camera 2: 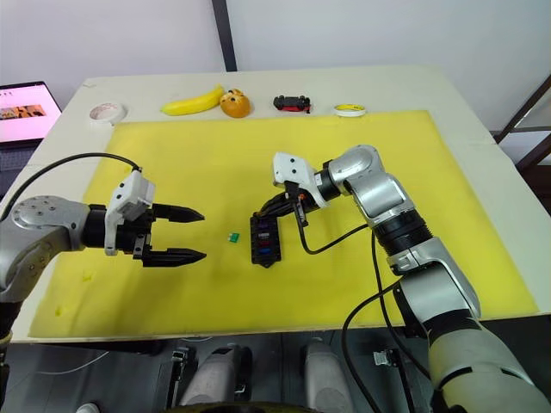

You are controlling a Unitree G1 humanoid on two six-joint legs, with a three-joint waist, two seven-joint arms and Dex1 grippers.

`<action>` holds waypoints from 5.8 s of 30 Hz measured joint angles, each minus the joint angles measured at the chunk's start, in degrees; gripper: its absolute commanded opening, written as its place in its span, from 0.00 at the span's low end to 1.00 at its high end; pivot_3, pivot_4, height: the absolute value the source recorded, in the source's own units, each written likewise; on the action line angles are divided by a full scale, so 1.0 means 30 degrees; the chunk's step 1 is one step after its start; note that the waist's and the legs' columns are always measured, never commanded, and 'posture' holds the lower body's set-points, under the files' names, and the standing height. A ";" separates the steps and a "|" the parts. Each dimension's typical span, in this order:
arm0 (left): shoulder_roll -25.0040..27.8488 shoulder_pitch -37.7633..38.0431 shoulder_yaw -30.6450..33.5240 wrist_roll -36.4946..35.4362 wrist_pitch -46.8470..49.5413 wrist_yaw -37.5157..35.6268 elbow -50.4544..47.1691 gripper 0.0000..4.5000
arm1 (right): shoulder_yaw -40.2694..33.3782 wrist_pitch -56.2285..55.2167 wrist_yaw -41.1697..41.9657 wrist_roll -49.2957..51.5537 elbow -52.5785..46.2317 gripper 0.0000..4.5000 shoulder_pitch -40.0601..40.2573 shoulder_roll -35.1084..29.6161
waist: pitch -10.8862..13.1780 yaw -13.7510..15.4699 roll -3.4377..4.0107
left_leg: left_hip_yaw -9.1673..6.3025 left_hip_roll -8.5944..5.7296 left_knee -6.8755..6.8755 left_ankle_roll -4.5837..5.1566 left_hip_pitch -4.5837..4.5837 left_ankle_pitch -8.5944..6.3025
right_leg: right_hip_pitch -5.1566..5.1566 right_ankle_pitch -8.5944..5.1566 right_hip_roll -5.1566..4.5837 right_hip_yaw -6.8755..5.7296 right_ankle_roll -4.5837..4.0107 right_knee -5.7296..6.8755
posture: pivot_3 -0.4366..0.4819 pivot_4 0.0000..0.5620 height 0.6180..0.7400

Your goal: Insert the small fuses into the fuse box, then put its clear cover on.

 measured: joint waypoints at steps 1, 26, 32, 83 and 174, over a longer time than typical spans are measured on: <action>0.0000 0.0000 0.0000 -0.0001 -0.0017 0.0000 0.0000 0.98 | 0.0005 -0.0060 0.0052 -0.0001 0.0130 0.00 0.0000 0.0017 | 0.0000 -0.0001 0.0000 | 0.0001 0.0000 0.0000 0.0000 0.0000 0.0000 | 0.0000 0.0000 0.0000 0.0000 0.0000 0.0000 | 0.48 0.27 1.00; -0.1362 -0.0222 -0.0694 0.1578 -0.2884 0.0127 0.0178 0.98 | 0.0014 0.0082 0.0183 -0.0116 0.0450 0.00 0.0002 0.0174 | 0.0000 0.0005 0.0000 | 0.0001 -0.0002 0.0001 -0.0001 0.0000 0.0000 | 0.0000 0.0000 -0.0001 0.0000 0.0000 0.0000 | 0.48 0.27 1.00; -0.1788 -0.0609 -0.0843 0.2066 -0.3254 0.0118 0.0382 0.98 | 0.0014 0.0410 0.0304 -0.0103 0.0425 0.00 0.0003 0.0163 | 0.0000 -0.0009 0.0000 | 0.0003 -0.0002 0.0001 0.0000 0.0000 0.0000 | 0.0000 0.0000 0.0000 0.0001 0.0000 0.0000 | 0.48 0.27 1.00; -0.1943 -0.0499 -0.1173 0.2277 -0.3392 0.0171 0.0406 0.98 | 0.0235 -0.0525 0.0295 -0.1248 0.1124 0.00 -0.0019 0.0463 | -0.0008 -0.0006 0.0001 | 0.0001 -0.0002 0.0002 -0.0001 0.0008 0.0001 | 0.0005 0.0000 0.0001 0.0000 0.0000 0.0003 | 0.48 0.27 1.00; -0.2548 -0.0130 -0.1173 0.2882 -0.3798 0.0623 0.0427 1.00 | 0.0793 0.1551 0.2210 -0.2363 0.1721 0.65 -0.2543 0.0919 | -0.0007 -0.0009 0.0003 | -0.0003 -0.0003 0.0000 -0.0008 0.0001 0.0004 | -0.0003 0.0000 -0.0003 0.0000 -0.0001 0.0002 | 0.48 0.27 1.00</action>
